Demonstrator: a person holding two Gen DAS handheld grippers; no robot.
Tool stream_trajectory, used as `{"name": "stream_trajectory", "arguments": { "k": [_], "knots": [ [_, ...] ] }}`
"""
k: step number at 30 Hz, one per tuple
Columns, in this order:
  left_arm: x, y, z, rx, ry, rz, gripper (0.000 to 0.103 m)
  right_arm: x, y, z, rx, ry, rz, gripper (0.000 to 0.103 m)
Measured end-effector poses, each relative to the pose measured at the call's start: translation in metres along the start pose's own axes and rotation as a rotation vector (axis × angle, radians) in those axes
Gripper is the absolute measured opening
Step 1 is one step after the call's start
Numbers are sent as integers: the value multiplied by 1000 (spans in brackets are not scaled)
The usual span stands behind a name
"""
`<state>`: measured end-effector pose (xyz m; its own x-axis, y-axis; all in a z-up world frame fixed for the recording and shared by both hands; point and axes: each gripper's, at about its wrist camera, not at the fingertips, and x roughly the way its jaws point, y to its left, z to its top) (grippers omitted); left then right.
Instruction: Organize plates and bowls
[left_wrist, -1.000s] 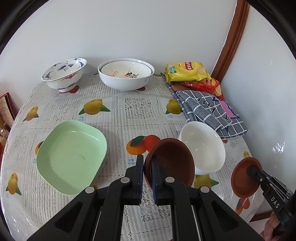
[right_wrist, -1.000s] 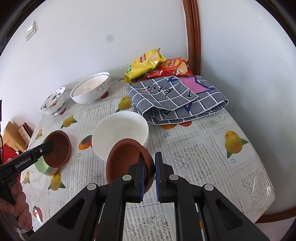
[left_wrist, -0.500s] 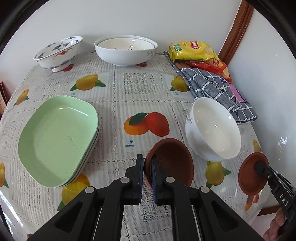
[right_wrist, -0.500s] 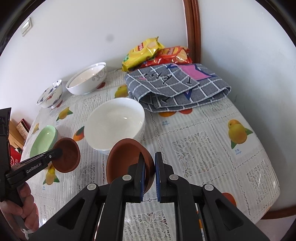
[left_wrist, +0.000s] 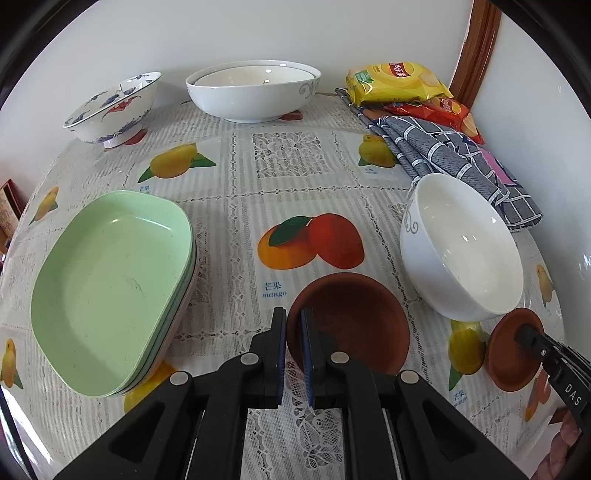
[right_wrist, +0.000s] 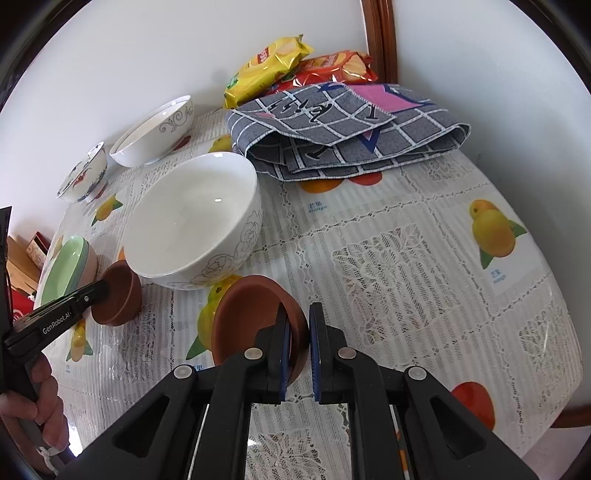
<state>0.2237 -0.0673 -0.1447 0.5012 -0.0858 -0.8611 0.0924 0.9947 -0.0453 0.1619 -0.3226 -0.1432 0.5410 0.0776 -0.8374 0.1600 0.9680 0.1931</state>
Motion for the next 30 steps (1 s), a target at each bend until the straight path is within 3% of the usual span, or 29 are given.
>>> {"name": "stream_trajectory", "arguments": {
  "k": [6, 20, 23, 25, 30],
  "knots": [
    [2, -2, 3, 5, -6, 3, 9, 7, -4, 4, 8, 10, 25, 9],
    [8, -3, 5, 14, 21, 2, 12, 19, -6, 4, -24, 41, -19, 12],
    [9, -1, 4, 7, 32, 0, 16, 16, -5, 6, -38, 32, -23, 19],
    [6, -1, 3, 16, 31, -4, 17, 11, -5, 7, -37, 20, -15, 31],
    [-7, 2, 3, 16, -1, 3, 32, 0, -4, 8, -41, -16, -23, 34]
  ]
}}
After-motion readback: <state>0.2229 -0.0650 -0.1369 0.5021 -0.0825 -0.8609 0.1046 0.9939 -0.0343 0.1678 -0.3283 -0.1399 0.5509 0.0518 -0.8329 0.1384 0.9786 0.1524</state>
